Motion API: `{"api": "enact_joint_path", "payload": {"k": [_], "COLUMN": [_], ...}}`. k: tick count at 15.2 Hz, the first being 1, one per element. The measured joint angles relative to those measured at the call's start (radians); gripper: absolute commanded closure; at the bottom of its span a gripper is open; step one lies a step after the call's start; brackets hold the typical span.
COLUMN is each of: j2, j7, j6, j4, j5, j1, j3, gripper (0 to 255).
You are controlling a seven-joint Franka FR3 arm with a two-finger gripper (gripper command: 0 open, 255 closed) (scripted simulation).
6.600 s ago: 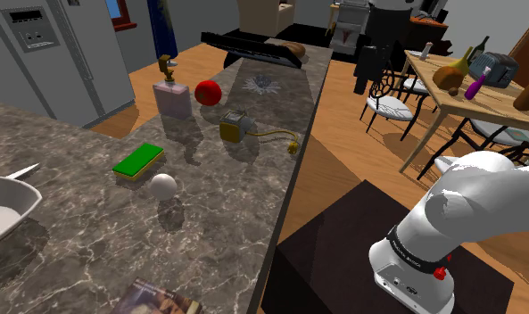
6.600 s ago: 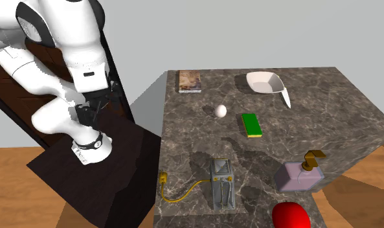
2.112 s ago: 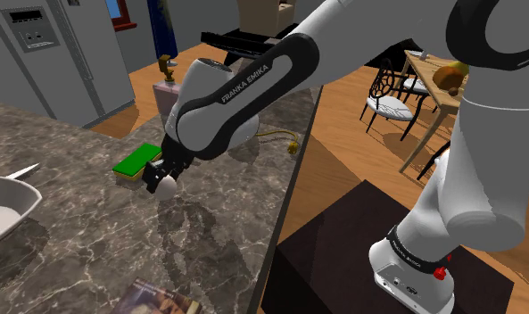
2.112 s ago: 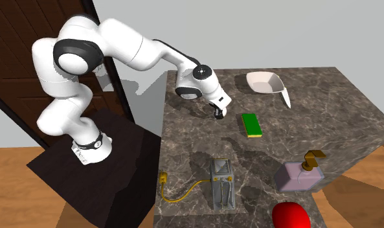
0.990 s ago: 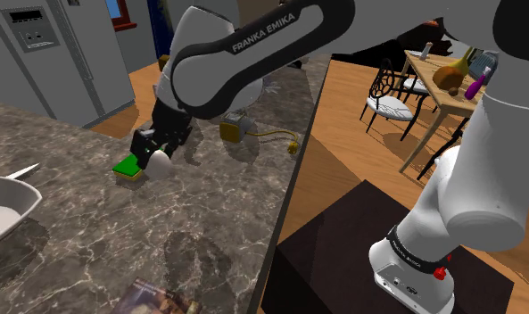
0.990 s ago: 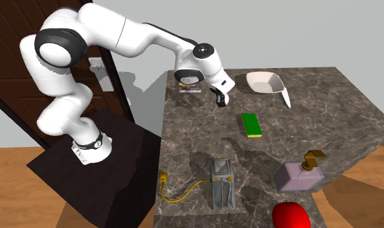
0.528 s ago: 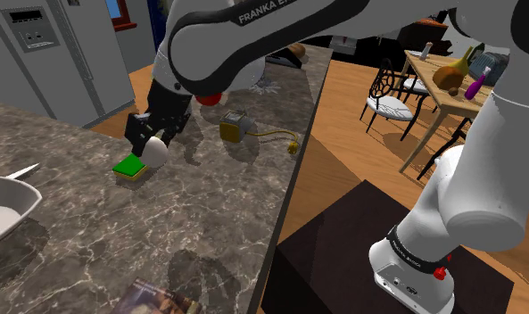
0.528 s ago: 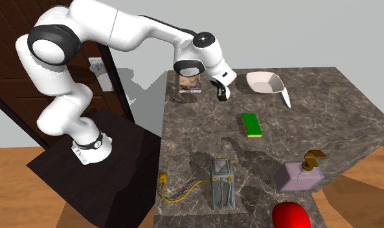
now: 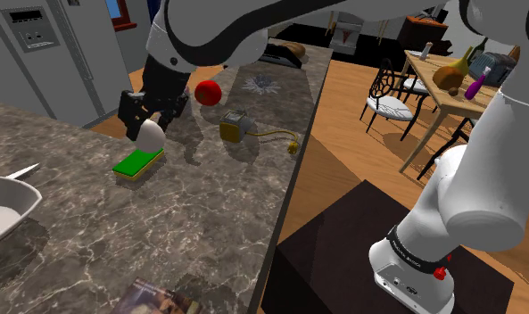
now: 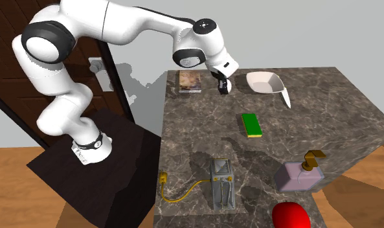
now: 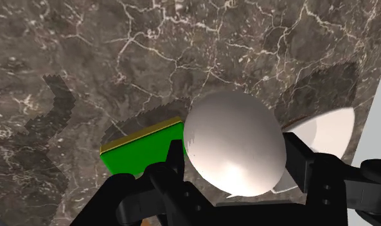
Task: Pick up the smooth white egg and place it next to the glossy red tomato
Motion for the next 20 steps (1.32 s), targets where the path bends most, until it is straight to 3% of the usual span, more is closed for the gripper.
{"api": "enact_joint_path", "payload": {"k": [4,10,20], "j2": [-0.005,0.044,0.191], "j7": [-0.020,-0.153,-0.327], "j6": [-0.044,-0.103,-0.246], "j4": [0.033,0.103,0.328], "j5": [0.005,0.043,0.066], "j1": [-0.016,-0.090,-0.212], "j3": [-0.011,-0.060,-0.129], "gripper": [255,255,255]}}
